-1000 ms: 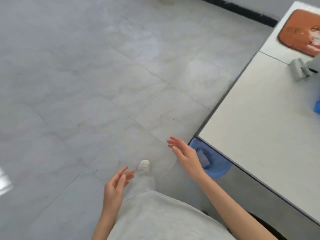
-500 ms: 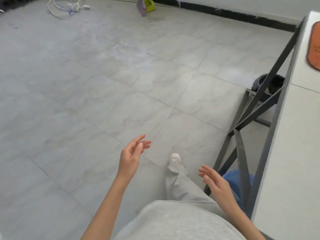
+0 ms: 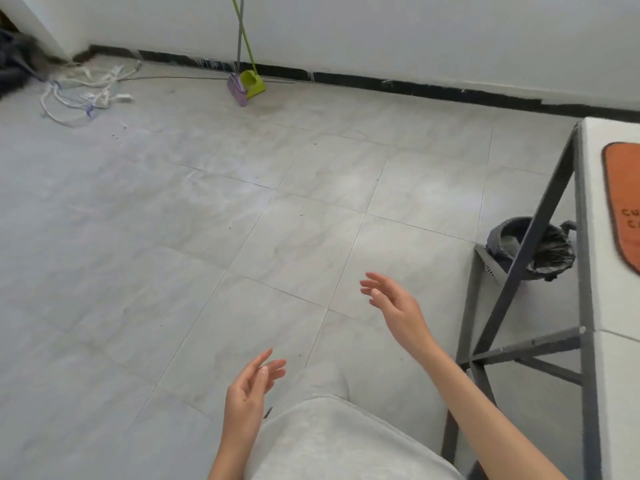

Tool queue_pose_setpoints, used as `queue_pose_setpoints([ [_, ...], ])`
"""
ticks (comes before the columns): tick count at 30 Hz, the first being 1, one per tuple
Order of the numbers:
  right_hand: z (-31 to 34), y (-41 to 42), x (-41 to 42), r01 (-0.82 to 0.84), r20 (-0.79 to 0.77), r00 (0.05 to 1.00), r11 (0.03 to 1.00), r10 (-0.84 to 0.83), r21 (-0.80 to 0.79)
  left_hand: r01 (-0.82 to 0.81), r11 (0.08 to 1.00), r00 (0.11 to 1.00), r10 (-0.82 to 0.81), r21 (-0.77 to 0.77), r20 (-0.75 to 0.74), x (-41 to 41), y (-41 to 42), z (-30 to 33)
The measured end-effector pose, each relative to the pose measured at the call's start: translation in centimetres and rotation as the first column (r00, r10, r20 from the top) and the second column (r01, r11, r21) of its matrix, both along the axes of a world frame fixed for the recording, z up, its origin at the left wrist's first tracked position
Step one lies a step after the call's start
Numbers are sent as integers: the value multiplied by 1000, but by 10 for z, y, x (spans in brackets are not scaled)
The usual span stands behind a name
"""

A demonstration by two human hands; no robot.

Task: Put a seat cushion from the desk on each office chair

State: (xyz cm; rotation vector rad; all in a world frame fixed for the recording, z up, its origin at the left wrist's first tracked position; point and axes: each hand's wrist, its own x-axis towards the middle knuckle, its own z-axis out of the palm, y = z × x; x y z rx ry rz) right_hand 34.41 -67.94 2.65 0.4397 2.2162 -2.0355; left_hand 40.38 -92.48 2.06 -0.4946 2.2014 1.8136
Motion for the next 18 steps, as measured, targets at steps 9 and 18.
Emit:
queue_pose_setpoints([
  [9,-46,116,-140,282,93,952,952,-293,119,368,930,928,-366,19,-66,-282,132,-15],
  [18,-51,199,-138,758,290,579,634,-762,155,904,420,413,-905,-76,-101,-465,367,16],
])
